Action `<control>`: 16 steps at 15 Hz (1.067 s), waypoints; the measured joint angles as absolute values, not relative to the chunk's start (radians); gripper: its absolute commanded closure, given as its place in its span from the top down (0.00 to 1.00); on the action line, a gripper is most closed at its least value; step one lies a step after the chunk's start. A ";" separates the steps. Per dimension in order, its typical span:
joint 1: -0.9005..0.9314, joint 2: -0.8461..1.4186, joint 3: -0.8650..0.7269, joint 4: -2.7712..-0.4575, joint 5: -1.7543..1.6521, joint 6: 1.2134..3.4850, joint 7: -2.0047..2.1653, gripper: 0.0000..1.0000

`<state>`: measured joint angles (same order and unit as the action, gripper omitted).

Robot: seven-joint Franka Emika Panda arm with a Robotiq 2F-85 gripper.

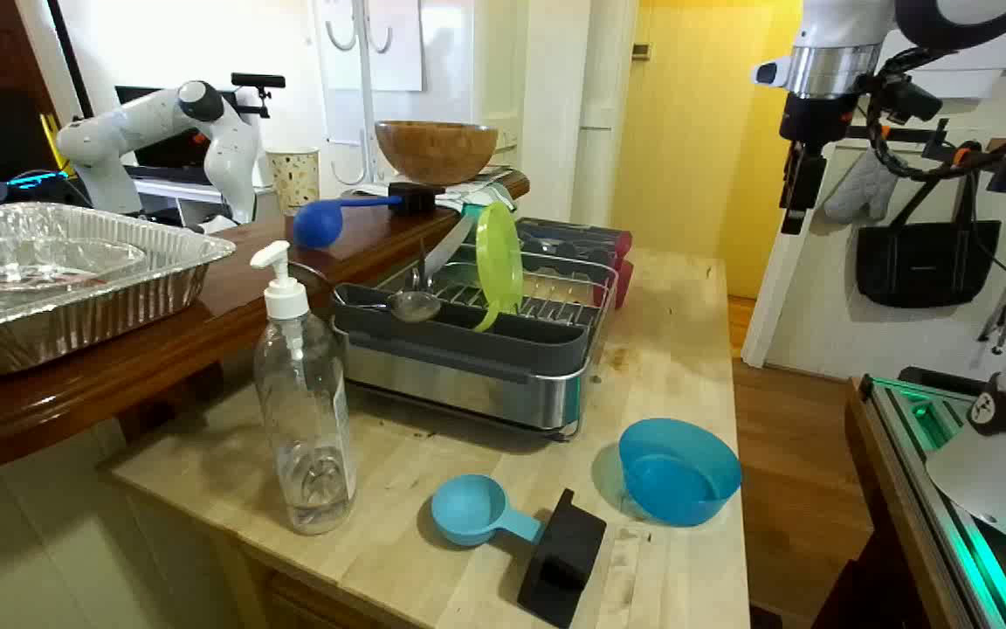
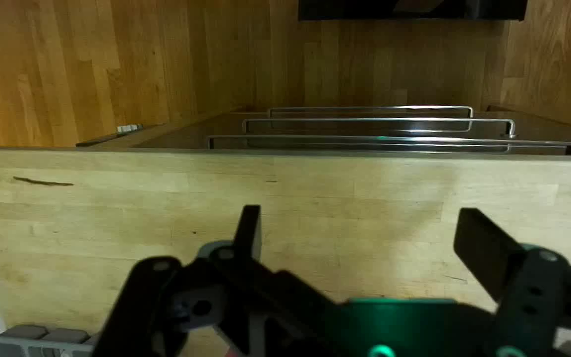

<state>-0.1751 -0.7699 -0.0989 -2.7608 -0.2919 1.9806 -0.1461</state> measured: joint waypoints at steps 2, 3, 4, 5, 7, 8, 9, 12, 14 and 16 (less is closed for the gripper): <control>-0.175 -0.767 -0.099 -2.769 -0.292 1.980 -0.146 1.00; -0.175 -0.766 -0.099 -2.772 -0.292 1.980 -0.146 1.00; -0.175 -0.765 -0.099 -2.773 -0.292 1.980 -0.146 1.00; -0.175 -0.765 -0.099 -2.773 -0.292 1.980 -0.146 1.00; -0.175 -0.765 -0.099 -2.773 -0.292 1.980 -0.146 1.00; -0.175 -0.765 -0.099 -2.773 -0.292 1.980 -0.146 1.00; -0.175 -0.765 -0.099 -2.773 -0.292 1.980 -0.146 1.00; -0.166 -0.761 -0.095 -2.759 -0.291 2.006 -0.132 1.00; -0.152 -0.744 -0.088 -2.748 -0.283 2.076 -0.105 1.00; -0.137 -0.708 -0.079 -2.732 -0.266 2.163 -0.063 1.00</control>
<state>-0.1366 -0.7084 -0.0791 -2.7319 -0.2659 2.1626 -0.0630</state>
